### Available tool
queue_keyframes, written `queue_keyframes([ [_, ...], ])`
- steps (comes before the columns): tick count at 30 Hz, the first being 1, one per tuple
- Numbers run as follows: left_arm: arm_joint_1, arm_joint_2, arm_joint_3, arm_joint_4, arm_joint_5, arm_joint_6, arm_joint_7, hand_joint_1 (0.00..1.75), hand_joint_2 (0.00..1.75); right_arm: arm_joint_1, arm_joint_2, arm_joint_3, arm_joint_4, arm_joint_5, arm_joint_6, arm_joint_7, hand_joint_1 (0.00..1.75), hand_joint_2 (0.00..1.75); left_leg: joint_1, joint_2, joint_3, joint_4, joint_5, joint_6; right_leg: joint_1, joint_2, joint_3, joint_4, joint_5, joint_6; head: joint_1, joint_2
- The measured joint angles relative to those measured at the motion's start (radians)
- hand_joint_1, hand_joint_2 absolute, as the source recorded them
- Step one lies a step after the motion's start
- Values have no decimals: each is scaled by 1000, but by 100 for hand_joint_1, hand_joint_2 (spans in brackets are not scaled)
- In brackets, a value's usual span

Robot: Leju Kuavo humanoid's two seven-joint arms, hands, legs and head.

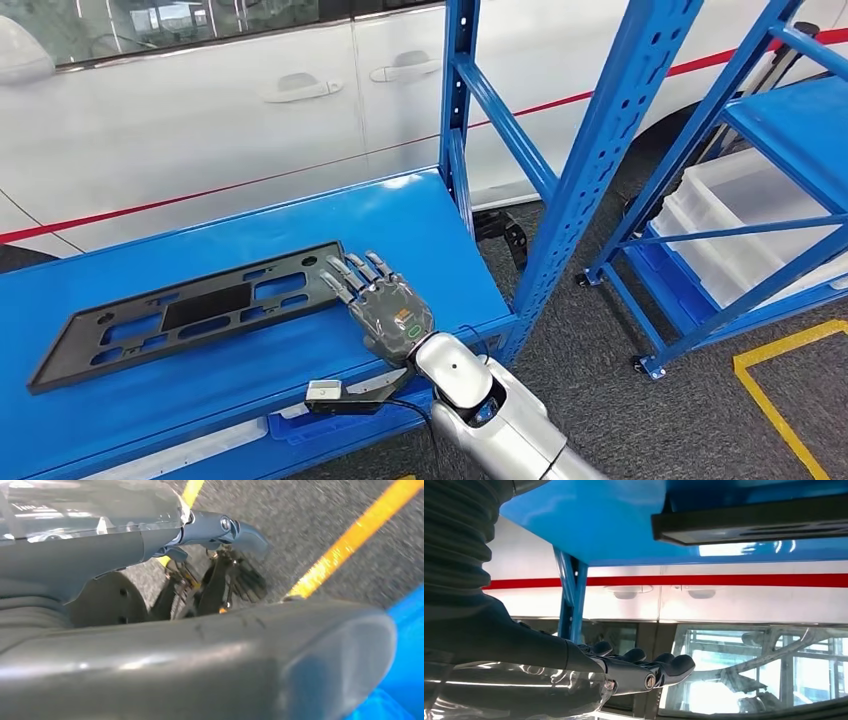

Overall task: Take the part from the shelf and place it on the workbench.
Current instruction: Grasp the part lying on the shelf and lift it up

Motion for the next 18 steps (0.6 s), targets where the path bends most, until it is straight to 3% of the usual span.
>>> queue_keyframes([
  [2, 0, -1, 1, 1, -1, -1, 0, 0, 0, -1, 1, 0, 3, -3, 3, 0, 0, 175, 1, -2, 18, -42, 0, 9, 6, 1, 1, 3, -9, 7, 0, 0],
  [6, 0, -2, 2, 1, -11, 6, 6, 0, 0, -3, 7, 0, 13, -27, 21, 0, 0, 175, -2, -7, 19, -46, -4, 23, 8, 1, 7, -5, -13, -8, 1, 0],
  [12, -4, -3, 2, 1, -26, 14, 16, 0, 0, -13, 42, 2, 55, -33, 33, -1, 0, 175, -6, -7, 23, -46, -13, 36, 7, 1, 16, -19, -14, -9, 1, 0],
  [15, -10, -4, 2, 1, -32, 19, 17, 0, 0, -22, 74, 11, 87, -39, 33, -5, 0, 175, -7, -7, 25, -46, -14, 39, 7, 0, 18, -21, -13, -5, 2, 0],
  [18, -13, -4, 2, 1, -33, 22, 18, 0, 0, -30, 105, 25, 115, -46, 33, -7, 0, 175, -8, -7, 25, -45, -13, 40, 6, -1, 18, -21, -12, 8, 2, 0],
])
